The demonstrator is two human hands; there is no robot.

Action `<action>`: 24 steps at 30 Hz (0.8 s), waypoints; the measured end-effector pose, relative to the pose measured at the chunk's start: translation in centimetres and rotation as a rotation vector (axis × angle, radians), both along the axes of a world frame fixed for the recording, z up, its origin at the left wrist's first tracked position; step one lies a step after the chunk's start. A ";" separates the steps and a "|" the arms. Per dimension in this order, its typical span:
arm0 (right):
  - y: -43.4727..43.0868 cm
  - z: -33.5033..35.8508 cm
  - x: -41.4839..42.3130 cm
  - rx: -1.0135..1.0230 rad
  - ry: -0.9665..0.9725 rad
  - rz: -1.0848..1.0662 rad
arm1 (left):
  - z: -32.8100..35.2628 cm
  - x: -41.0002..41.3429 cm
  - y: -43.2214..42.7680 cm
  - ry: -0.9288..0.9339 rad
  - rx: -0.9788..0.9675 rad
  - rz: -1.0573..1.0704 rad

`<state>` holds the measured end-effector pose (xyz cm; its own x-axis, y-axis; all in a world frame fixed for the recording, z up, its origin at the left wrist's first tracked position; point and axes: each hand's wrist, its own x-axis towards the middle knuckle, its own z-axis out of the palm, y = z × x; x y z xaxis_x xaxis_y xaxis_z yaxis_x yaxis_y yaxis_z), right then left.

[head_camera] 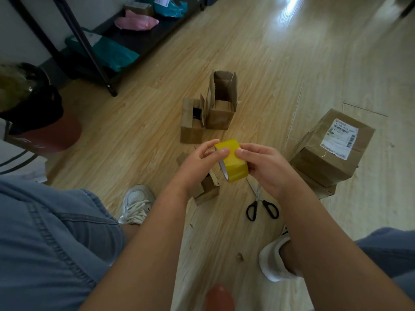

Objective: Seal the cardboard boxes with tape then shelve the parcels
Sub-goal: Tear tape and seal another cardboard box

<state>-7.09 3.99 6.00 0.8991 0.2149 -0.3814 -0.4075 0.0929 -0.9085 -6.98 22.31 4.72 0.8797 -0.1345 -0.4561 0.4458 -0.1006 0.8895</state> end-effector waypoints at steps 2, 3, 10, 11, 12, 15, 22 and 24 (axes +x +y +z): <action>0.0 0.1 0.1 0.027 0.000 -0.002 | -0.1 -0.1 -0.1 0.007 -0.035 0.010; 0.1 0.1 0.1 0.029 -0.004 0.000 | -0.2 0.0 -0.1 0.010 -0.045 0.046; -0.4 0.8 0.1 -0.156 -0.120 0.174 | -0.1 0.5 0.9 0.161 -0.134 0.223; -0.3 0.8 0.1 -0.190 -0.109 0.198 | 0.0 0.6 1.0 0.170 -0.135 0.225; -0.2 0.8 0.1 -0.219 -0.102 0.216 | 0.0 0.6 1.0 0.181 -0.139 0.228; 0.3 0.5 0.0 -0.269 -0.105 0.203 | 0.0 0.6 0.4 0.215 -0.148 0.238; 0.5 0.1 0.0 -0.304 -0.078 0.150 | 0.3 0.6 0.4 -0.114 0.123 0.189; 0.6 0.0 -0.1 -0.316 -0.081 0.151 | 0.4 0.5 0.2 -0.121 0.145 0.073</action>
